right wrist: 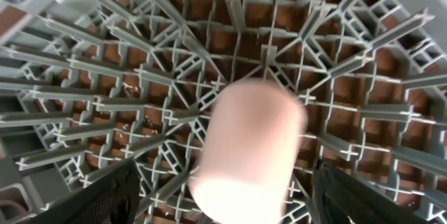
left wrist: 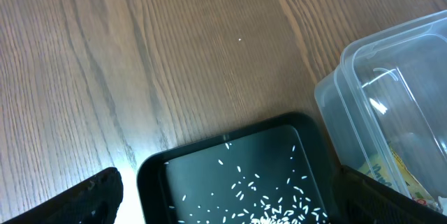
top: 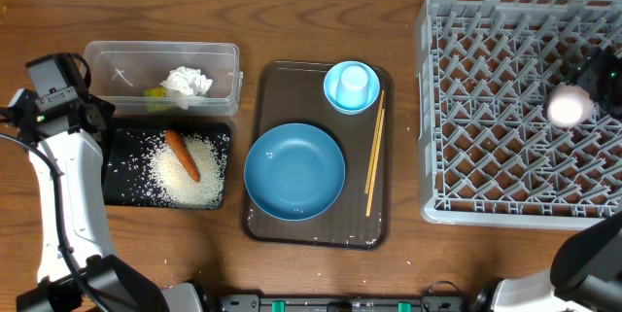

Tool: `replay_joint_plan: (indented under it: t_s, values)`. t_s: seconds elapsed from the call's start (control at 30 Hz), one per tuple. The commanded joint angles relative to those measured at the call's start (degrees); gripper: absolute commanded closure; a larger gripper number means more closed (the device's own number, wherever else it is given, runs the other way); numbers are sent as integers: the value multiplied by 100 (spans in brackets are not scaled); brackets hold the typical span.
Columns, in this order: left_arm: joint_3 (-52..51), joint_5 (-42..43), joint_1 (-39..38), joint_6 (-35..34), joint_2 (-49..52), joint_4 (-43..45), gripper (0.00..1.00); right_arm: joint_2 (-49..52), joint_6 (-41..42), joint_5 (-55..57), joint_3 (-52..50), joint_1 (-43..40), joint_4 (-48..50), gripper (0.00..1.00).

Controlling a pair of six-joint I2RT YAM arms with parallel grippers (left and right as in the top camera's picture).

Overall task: Sort waste into correct bins and load items into the dishwasher rack
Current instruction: 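Carry the white cup right and set it in the grey rack, then move the right gripper to the light blue cup on the bowl, grasp it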

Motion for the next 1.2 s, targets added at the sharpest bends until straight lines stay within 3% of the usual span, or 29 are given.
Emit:
replay_joint_plan:
  t_s: [0.0,0.2,0.57,0.73,0.83,1.03,1.17]
  values:
    - [0,-105,24,-92,-9,-17,3,17,-46,-35,81,22,-42,21]
    - [0,-107,24,-92,-9,-17,3,-92,-46,-570,83,22,-129,17]
    - [0,-107,24,-92,-9,-17,3,-813,-42,-2411,83,492,-98,19]
    - [0,-105,24,-92,-9,-17,3,-999,426,-2597,83,1690,455,1]
    - [0,-105,24,-92,-9,-17,3,-872,713,-2396,76,2586,1014,1]
    - [0,-105,24,-92,-9,-17,3,-81,734,-841,76,4210,1941,1]
    - [0,-105,24,-92,-9,-17,3,616,730,-258,76,4806,1930,8]
